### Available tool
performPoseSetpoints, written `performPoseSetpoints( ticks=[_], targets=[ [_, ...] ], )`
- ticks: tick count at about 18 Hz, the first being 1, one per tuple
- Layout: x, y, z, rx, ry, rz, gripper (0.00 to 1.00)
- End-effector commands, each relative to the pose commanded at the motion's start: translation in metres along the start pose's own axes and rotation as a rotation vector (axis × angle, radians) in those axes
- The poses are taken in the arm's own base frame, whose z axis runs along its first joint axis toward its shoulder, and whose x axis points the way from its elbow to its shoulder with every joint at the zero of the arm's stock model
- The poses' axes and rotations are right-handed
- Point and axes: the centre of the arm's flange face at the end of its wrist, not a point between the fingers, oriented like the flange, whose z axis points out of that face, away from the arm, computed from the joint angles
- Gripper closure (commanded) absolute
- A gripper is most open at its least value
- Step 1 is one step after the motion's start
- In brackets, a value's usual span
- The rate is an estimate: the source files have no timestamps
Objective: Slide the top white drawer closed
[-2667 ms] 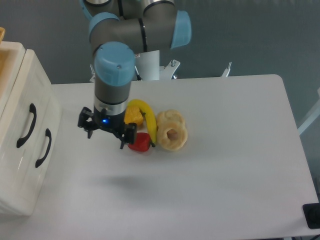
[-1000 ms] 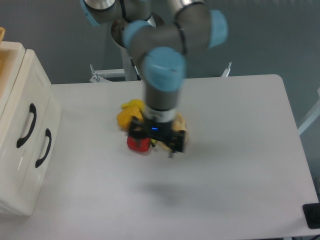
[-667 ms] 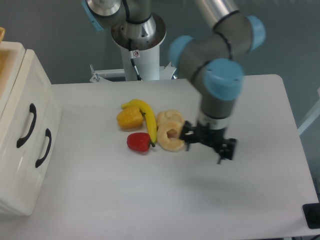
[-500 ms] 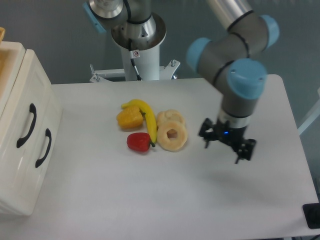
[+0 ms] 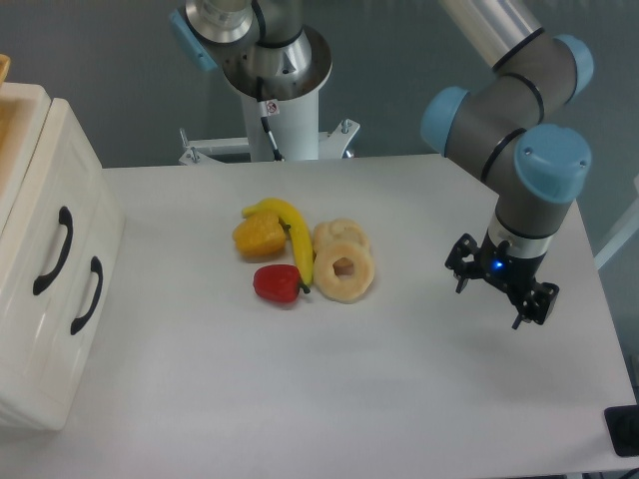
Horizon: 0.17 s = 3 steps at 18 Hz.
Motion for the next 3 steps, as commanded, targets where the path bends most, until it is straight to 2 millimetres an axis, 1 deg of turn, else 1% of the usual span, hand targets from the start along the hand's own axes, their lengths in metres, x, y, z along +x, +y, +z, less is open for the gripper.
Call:
performPoseSetpoints(
  ticks=[3],
  targets=[
    [-0.0002,0.0000,-0.0001,0.000,-0.002,0.000,0.00]
  ],
)
